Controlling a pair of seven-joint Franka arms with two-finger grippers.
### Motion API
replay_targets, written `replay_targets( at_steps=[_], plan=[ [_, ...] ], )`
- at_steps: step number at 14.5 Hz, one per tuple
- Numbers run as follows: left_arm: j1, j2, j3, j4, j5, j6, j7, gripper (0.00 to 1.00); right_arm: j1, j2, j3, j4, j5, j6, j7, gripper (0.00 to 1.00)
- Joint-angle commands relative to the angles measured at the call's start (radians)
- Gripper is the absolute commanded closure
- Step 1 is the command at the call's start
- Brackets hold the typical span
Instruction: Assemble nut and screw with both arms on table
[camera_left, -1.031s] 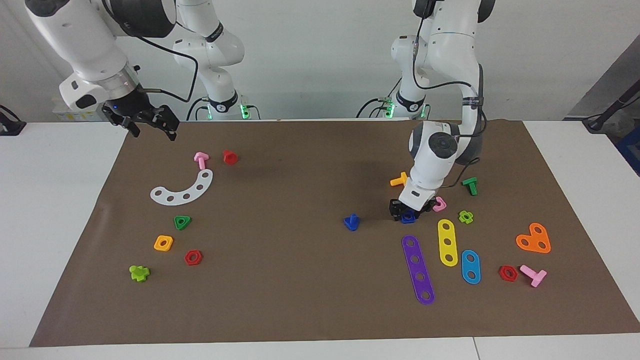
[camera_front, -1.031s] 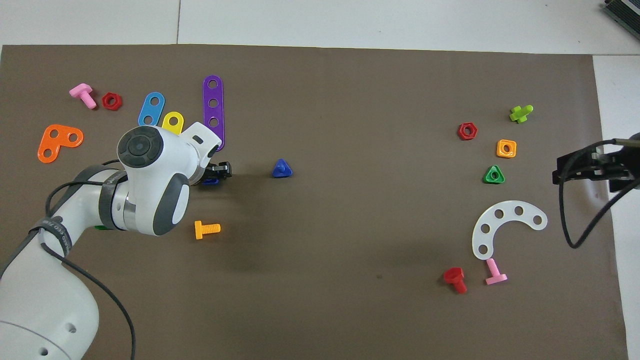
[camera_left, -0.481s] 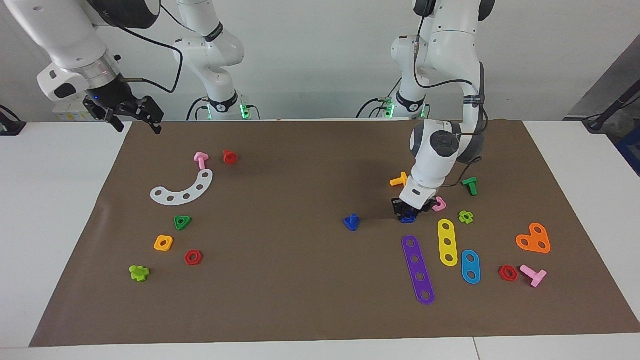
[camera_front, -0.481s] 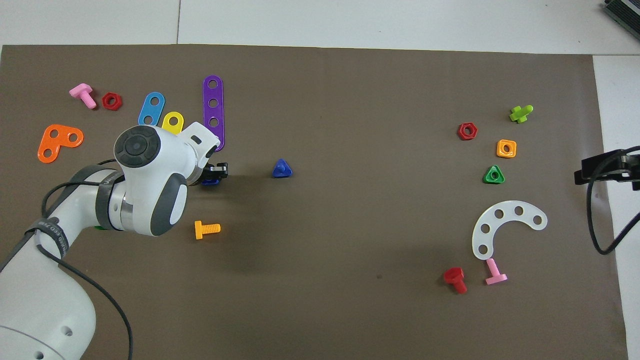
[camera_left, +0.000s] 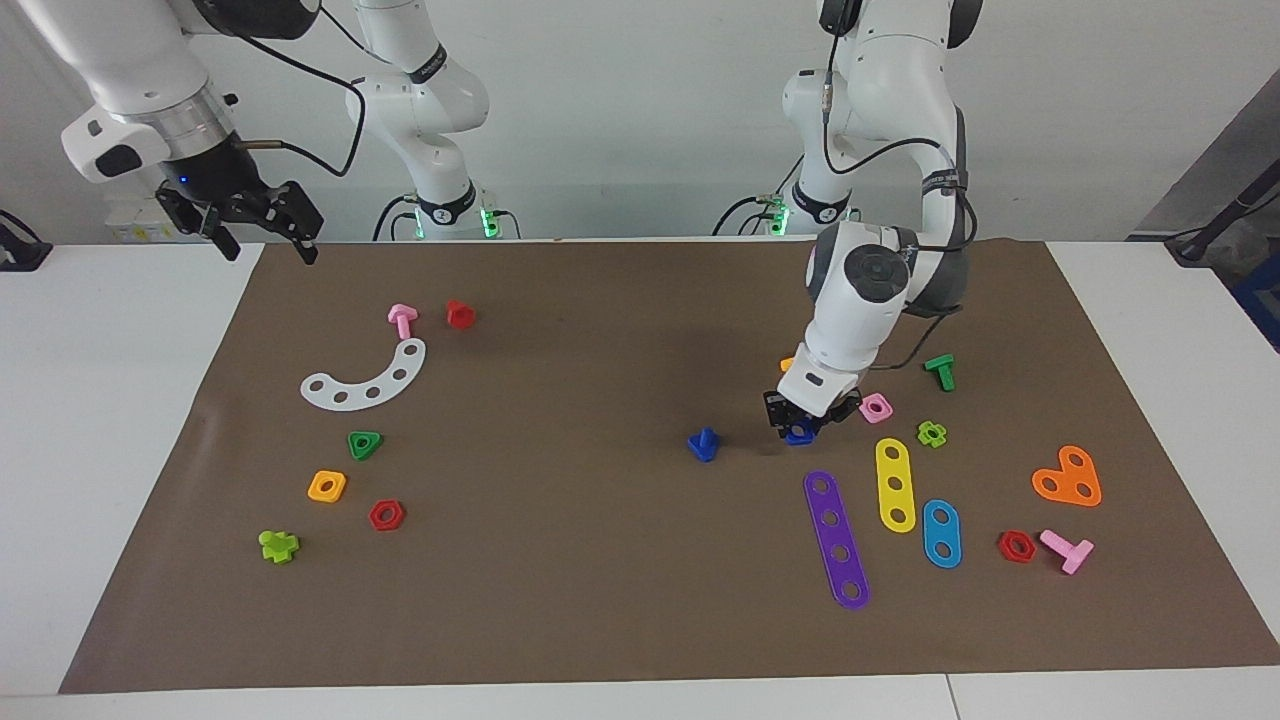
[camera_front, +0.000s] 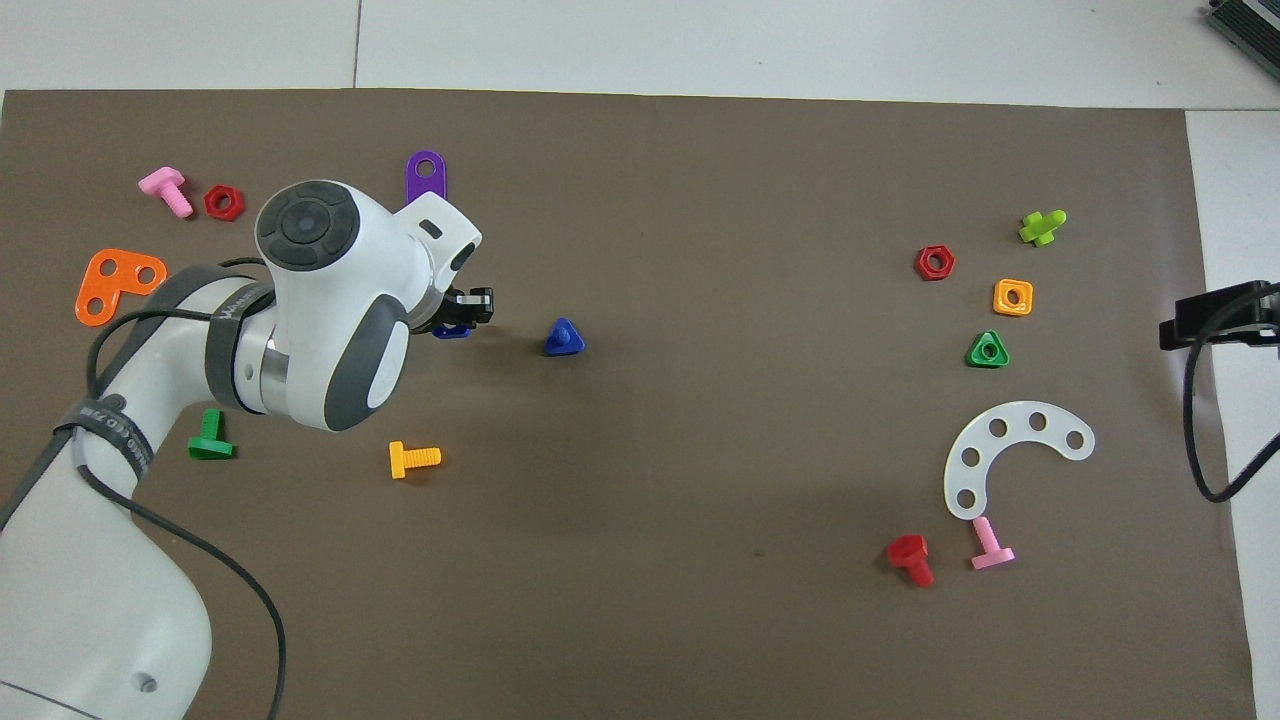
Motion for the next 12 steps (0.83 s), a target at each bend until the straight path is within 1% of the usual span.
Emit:
replay_targets(
  at_steps=[1,3,6,9,12],
  plan=[
    [-0.076,0.066,0.017,0.091,-0.019,-0.025,-0.083,0.82,-0.002,-0.005,0.007,-0.012,-0.020,0.024,-0.020,0.00],
    [-0.106,0.098,0.017,0.142,-0.037,-0.030,-0.128,0.82,-0.001,-0.010,0.008,-0.021,-0.025,0.024,-0.028,0.00],
    [-0.142,0.115,0.017,0.168,-0.051,-0.045,-0.157,0.82,-0.002,-0.013,0.010,-0.028,-0.023,0.025,-0.028,0.00],
    [-0.166,0.130,0.019,0.160,-0.051,-0.036,-0.171,0.82,-0.005,-0.014,0.010,-0.029,-0.023,0.025,-0.028,0.00],
    [-0.169,0.132,0.019,0.156,-0.048,-0.045,-0.171,0.82,-0.007,-0.014,0.010,-0.030,-0.022,0.027,-0.030,0.00]
  ],
)
